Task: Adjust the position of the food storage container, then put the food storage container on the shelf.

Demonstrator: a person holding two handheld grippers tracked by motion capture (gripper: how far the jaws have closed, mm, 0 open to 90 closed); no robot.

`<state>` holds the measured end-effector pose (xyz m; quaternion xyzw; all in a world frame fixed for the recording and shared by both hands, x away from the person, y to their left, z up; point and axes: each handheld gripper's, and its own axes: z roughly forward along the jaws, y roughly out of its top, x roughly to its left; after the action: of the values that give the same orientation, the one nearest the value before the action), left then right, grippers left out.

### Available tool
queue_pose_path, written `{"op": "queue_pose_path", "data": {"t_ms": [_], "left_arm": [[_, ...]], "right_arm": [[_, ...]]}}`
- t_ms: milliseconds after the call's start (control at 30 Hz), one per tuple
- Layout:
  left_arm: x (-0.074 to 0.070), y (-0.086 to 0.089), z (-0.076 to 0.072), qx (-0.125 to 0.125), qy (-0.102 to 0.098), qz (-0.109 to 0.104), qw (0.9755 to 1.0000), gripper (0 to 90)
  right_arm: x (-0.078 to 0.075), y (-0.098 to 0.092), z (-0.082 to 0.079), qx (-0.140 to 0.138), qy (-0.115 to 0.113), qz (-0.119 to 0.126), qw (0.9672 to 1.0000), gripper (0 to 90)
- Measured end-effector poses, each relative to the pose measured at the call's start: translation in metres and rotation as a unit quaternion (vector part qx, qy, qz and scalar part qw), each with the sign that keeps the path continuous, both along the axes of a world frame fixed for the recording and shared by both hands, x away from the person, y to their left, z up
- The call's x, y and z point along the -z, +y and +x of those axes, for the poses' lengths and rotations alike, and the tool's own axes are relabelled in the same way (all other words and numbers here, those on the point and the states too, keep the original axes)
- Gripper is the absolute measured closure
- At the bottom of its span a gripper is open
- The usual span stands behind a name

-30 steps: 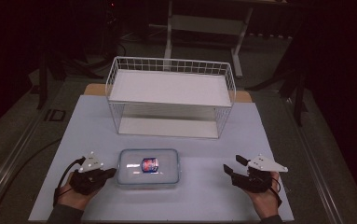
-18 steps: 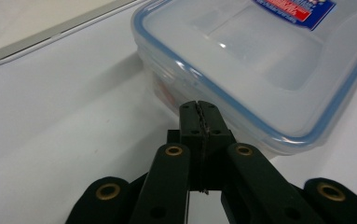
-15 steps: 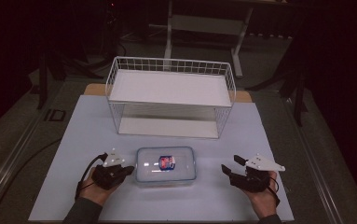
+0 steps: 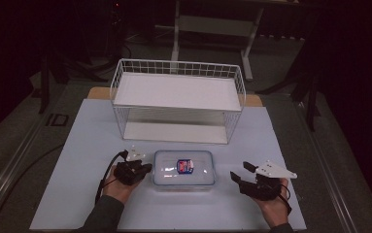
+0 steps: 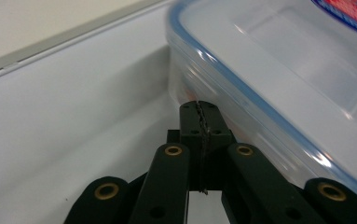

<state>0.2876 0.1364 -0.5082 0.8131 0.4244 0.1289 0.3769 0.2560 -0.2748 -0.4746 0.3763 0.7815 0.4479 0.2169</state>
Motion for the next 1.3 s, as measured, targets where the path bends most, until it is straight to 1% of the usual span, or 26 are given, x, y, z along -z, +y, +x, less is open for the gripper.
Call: {"op": "queue_pose_path", "data": {"t_ms": [100,133,167,200,267,300,333,467,500,633,767,833,867,900,933,1033,1100,1233,1300], "left_arm": [[-0.001,0.002,0.000,-0.003,-0.002,-0.002,1.0000,89.5],[-0.003,0.005,-0.002,-0.013,-0.011,-0.007,0.9998,89.5],[-0.006,0.010,-0.004,-0.020,-0.019,-0.011,0.9996,85.6],[-0.007,0.013,-0.005,-0.024,-0.024,-0.012,0.9993,84.2],[-0.008,0.016,-0.006,-0.029,-0.026,-0.017,0.9991,80.6],[-0.010,0.021,-0.008,-0.035,-0.027,-0.029,0.9986,80.6],[-0.011,0.022,-0.009,-0.036,-0.029,-0.033,0.9984,76.0],[-0.017,0.027,-0.015,-0.032,-0.034,-0.065,0.9968,62.7],[-0.019,0.027,-0.016,-0.029,-0.036,-0.069,0.9965,60.4],[-0.023,0.023,-0.020,-0.022,-0.040,-0.081,0.9957,52.0],[-0.024,0.018,-0.023,-0.013,-0.042,-0.082,0.9956,45.2],[-0.023,0.016,-0.023,-0.011,-0.039,-0.087,0.9954,42.0],[-0.023,0.016,-0.023,-0.011,-0.039,-0.087,0.9954,41.0],[-0.021,0.013,-0.022,-0.002,-0.029,-0.093,0.9952,41.0],[-0.021,0.011,-0.021,-0.001,-0.029,-0.090,0.9955,36.5],[-0.019,0.005,-0.020,0.004,-0.023,-0.091,0.9956,31.6],[-0.018,0.002,-0.018,0.008,-0.018,-0.095,0.9953,29.0],[-0.015,-0.002,-0.016,0.014,-0.010,-0.101,0.9948,24.4],[-0.013,-0.003,-0.014,0.017,-0.001,-0.107,0.9941,23.3]], "right_arm": [[0.000,0.000,0.000,0.001,-0.001,0.002,1.0000,36.7],[0.000,0.000,0.000,0.001,-0.001,0.002,1.0000,36.7],[0.000,0.000,0.000,0.001,0.000,0.001,1.0000,36.6],[0.000,0.000,0.000,0.001,0.000,0.001,1.0000,36.7],[0.000,0.000,0.000,0.001,-0.001,0.001,1.0000,36.7],[0.000,0.001,0.000,-0.001,-0.002,0.001,1.0000,36.7],[-0.001,0.001,0.000,0.000,-0.002,0.001,1.0000,36.7],[-0.002,0.003,0.000,-0.002,-0.001,0.005,1.0000,36.9],[-0.003,0.004,-0.001,-0.004,-0.001,0.008,1.0000,37.1],[-0.007,0.012,0.000,-0.015,0.001,0.020,0.9997,37.9],[-0.013,0.025,0.002,-0.030,0.009,0.028,0.9991,37.9],[-0.015,0.033,0.005,-0.040,0.014,0.033,0.9985,37.9],[-0.015,0.033,0.005,-0.040,0.014,0.033,0.9985,37.9],[-0.016,0.036,0.006,-0.044,0.017,0.035,0.9983,37.9],[-0.016,0.046,0.010,-0.056,0.028,0.033,0.9975,37.3],[-0.012,0.057,0.018,-0.066,0.045,0.031,0.9963,33.6],[-0.009,0.062,0.023,-0.067,0.055,0.031,0.9958,30.6],[0.000,0.066,0.031,-0.070,0.084,0.033,0.9935,24.5],[0.003,0.068,0.034,-0.074,0.096,0.034,0.9920,20.9]]}}
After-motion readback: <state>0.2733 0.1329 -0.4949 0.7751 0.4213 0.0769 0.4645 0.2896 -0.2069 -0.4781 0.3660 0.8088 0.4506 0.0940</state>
